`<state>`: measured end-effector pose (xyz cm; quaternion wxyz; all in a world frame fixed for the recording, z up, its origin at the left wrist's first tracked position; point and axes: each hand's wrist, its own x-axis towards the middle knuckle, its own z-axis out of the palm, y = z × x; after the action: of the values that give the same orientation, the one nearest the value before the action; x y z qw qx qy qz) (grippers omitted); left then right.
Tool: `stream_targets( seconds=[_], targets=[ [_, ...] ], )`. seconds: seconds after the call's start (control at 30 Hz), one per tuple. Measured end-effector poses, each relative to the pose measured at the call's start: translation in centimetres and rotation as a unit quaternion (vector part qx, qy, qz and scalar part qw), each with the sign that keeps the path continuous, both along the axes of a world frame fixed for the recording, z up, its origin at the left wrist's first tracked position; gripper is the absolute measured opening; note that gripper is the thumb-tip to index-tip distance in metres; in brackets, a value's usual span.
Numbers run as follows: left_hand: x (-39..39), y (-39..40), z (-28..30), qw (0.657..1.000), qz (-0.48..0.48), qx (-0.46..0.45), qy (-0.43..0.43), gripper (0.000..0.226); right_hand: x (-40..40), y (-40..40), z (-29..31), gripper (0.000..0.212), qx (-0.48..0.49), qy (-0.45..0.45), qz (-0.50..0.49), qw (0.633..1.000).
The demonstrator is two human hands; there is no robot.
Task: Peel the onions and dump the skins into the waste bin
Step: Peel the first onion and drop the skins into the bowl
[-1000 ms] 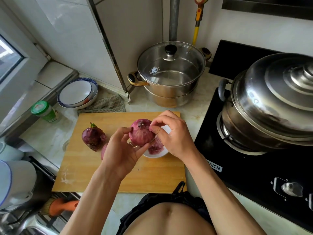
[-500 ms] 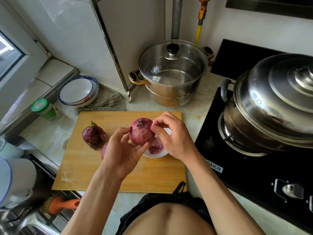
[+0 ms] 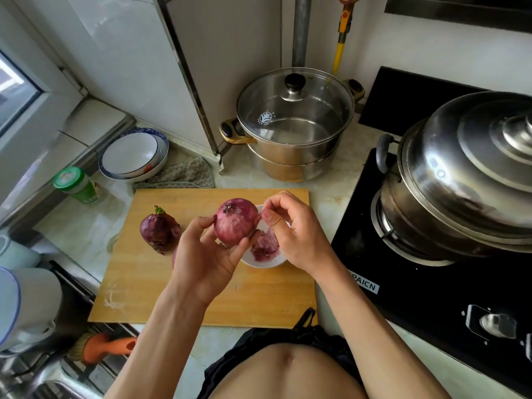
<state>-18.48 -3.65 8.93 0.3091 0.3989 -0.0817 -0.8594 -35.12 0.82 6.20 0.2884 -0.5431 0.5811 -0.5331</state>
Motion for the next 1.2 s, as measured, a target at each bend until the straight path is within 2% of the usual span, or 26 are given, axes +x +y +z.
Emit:
stream_targets(
  seconds=[0.2,0.4,0.57,0.77,0.87,0.97,1.03,1.2],
  targets=[
    [0.5,-0.1,-0.2,1.000,-0.002,0.001,0.006,0.065,-0.5,0.1,-0.1,0.009,0.012,-0.006,-0.042,0.999],
    [0.5,0.0,-0.2,1.000,0.002,-0.021,-0.023,0.059,-0.6,-0.3,-1.1,0.010,0.045,0.094,-0.097,0.990],
    [0.7,-0.1,-0.6,0.997,0.002,-0.037,-0.071,0.050,-0.3,-0.6,-2.2,0.027,0.127,0.144,-0.092,0.977],
    [0.6,0.0,-0.7,0.994,0.007,-0.055,-0.098,0.047,-0.1,-0.4,-1.3,0.013,0.130,0.099,-0.094,0.982],
    [0.5,0.1,-0.7,0.993,0.010,-0.058,-0.105,0.047,-0.2,-0.2,-0.6,0.007,0.133,0.034,-0.072,0.988],
    [0.3,0.2,-0.5,0.990,0.017,-0.072,-0.119,0.042,-0.1,0.3,0.3,0.018,0.175,-0.029,-0.028,0.984],
    [0.1,0.2,-0.4,0.988,0.023,-0.088,-0.125,0.032,0.1,0.3,0.6,0.024,0.179,-0.041,-0.009,0.983],
    [-0.2,0.4,-0.1,0.982,0.028,-0.109,-0.152,0.021,0.2,0.2,0.6,0.022,0.174,-0.052,-0.022,0.983]
  ],
)
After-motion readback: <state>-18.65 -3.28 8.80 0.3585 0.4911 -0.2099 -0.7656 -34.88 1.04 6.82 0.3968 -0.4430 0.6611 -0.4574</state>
